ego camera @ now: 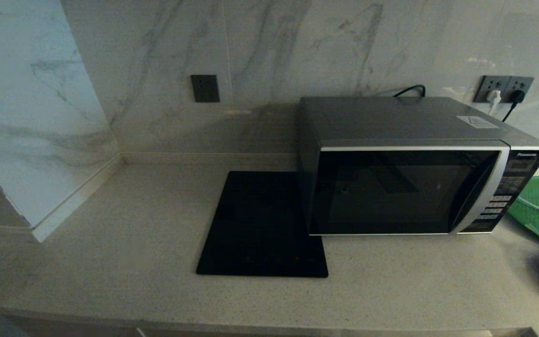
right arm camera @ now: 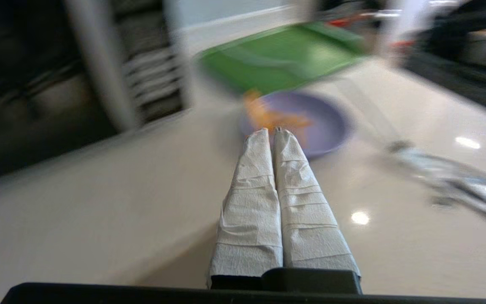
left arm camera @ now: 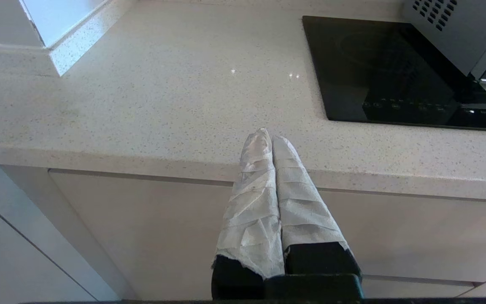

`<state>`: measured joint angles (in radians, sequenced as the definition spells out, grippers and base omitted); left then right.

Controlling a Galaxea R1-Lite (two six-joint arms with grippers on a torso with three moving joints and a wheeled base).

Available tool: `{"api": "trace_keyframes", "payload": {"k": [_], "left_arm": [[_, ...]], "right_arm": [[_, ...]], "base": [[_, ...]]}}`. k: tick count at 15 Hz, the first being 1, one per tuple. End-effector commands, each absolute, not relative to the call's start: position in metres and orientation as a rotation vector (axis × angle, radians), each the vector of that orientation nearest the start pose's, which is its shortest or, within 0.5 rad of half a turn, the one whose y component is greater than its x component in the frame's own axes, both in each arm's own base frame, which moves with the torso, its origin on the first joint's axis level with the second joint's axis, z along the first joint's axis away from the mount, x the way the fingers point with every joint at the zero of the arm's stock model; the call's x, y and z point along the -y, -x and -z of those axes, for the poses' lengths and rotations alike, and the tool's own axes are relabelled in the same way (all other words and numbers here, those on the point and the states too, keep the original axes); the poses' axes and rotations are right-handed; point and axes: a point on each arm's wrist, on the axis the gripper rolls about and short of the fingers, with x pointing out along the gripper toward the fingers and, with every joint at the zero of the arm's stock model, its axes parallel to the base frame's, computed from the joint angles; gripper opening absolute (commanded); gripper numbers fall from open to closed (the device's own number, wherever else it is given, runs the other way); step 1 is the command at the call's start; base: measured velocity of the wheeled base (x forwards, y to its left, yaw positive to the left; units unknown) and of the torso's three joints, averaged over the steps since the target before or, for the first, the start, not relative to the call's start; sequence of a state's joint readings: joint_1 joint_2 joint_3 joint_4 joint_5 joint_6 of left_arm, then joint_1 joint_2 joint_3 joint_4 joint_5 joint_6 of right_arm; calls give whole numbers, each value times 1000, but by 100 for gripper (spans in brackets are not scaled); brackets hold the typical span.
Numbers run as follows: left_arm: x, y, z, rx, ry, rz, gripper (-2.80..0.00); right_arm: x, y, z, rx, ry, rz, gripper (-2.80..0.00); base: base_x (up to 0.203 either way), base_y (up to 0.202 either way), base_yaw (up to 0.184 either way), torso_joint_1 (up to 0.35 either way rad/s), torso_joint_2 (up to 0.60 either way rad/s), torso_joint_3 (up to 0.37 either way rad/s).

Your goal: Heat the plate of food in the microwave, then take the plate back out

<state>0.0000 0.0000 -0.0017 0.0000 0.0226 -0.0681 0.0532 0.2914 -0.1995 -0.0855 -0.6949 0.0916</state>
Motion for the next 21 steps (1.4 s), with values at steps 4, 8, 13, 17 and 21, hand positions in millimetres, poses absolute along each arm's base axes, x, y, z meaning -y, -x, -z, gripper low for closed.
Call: {"api": "trace_keyframes", "payload": {"k": [4,8,13,17,21], "left_arm": [[-1,23,-76,2,69,-23,-280],[-1,23,-76,2,69,-23,-280],[-1,23,-76,2,69,-23,-280],[-1,23,-76,2,69,-23,-280],[-1,23,-76,2,69,-23,-280]], "right_arm": [[7,20,-94,84,33,298,-280],[2,24,-86,93,58,90,-280],[1,23,-82,61,35,16,-280],[1,23,-75,-1,-78,17,-280],[1,23,-75,1,-83,25,-280]], "base": [[0,0,0,0,0,0],[0,0,0,0,0,0],[0,0,0,0,0,0],[0,0,0,0,0,0],[0,0,0,0,0,0]]}}
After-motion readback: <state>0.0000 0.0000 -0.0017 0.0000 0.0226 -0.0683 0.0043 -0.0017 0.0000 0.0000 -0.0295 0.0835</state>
